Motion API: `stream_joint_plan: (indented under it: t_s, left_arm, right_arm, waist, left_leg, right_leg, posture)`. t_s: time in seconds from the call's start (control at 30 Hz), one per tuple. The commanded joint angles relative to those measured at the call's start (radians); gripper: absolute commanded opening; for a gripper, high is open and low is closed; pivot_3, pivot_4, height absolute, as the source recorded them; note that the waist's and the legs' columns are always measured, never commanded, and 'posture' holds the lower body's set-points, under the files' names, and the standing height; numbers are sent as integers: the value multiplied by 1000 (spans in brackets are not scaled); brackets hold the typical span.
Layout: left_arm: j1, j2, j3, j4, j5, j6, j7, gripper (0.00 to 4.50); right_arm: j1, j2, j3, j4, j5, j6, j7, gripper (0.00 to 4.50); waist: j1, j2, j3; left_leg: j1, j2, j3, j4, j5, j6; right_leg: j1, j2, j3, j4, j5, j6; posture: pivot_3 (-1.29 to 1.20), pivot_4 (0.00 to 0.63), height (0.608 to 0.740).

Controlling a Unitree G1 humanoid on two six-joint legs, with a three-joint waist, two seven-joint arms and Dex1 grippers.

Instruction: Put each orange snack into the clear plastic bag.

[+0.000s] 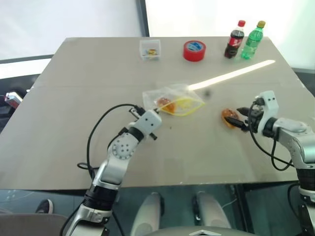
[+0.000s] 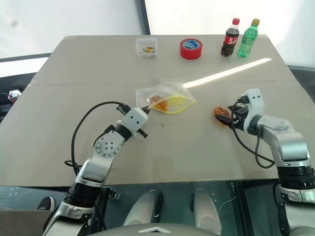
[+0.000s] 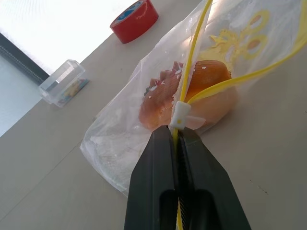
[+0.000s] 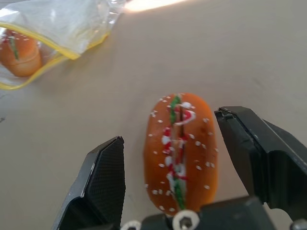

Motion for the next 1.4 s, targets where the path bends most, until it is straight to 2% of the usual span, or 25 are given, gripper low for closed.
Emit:
stream_joint_plan:
  t_s: [0.03,0.27,0.37,0.4,0.43,0.47,0.53,0.57,0.8,1.03,1.27,1.4]
  left_arm:
    - [-6,3,7,-16,-3,-24,10,0]
    - [-18,5,2,-1,-4,-33,6,0]
    - [-22,5,1,2,-5,-35,4,0]
    - [-23,6,1,3,-5,-35,3,0]
    - [-23,6,1,3,-5,-35,3,0]
    - [-23,6,1,3,-5,-35,2,0]
    - [-23,6,0,4,-5,-36,2,0]
    - [-23,6,-1,4,-5,-36,2,0]
    - [-27,4,-2,7,1,-34,7,0]
    - [-25,4,-2,5,2,-34,8,0]
    - [-21,3,-13,-9,8,-32,6,0]
    - [-15,10,-8,-19,15,-31,11,0]
  right_arm:
    - [54,13,-44,-26,27,48,-28,3576]
    - [98,30,-10,-85,38,88,-41,3576]
    - [94,33,-14,-74,28,74,-53,2759]
    - [91,31,-12,-72,22,66,-53,2225]
    - [89,29,-12,-68,16,59,-55,1954]
    - [87,28,-10,-66,12,53,-54,1361]
    - [88,24,-3,-69,17,45,-39,454]
    - [87,26,-2,-69,16,42,-41,114]
    - [50,39,7,-101,58,26,1,51]
    - [-20,80,102,-214,133,79,56,51]
    - [-112,154,185,-141,106,80,30,51]
    - [-121,158,150,-151,135,108,17,51]
  waist:
    - [2,0,0]
    - [7,0,0]
    - [8,0,0]
    - [8,0,0]
    - [8,0,0]
    - [8,0,0]
    - [7,0,0]
    - [8,0,0]
    - [6,0,0]
    - [2,0,0]
    - [4,0,0]
    - [7,0,0]
  left_leg:
    - [0,0,0,0,0,0]
    - [0,0,0,0,0,0]
    - [0,0,0,0,0,0]
    - [0,0,0,0,0,0]
    - [0,0,0,0,0,0]
    - [0,0,0,0,0,0]
    - [0,0,0,0,0,0]
    - [0,0,0,0,0,0]
    - [0,0,0,0,0,0]
    - [0,0,0,0,0,0]
    - [0,0,0,0,0,0]
    - [-1,0,0,0,0,0]
  right_leg:
    - [0,0,0,0,0,0]
    - [1,0,0,-2,1,1]
    - [1,0,0,-2,1,1]
    - [1,0,0,-2,1,1]
    - [1,0,0,-2,1,1]
    - [1,0,0,-2,1,1]
    - [1,0,0,-2,1,1]
    - [1,0,0,-2,1,1]
    - [1,0,0,-3,1,1]
    - [1,0,0,-3,1,1]
    - [1,0,0,-3,1,1]
    - [1,0,0,-4,1,1]
  posture:
    - [0,150,740]
    - [0,150,740]
    - [0,150,740]
    - [0,150,740]
    - [0,150,740]
    - [0,150,740]
    - [0,150,740]
    - [0,150,740]
    - [0,150,740]
    - [0,150,740]
    - [0,150,740]
    - [0,150,740]
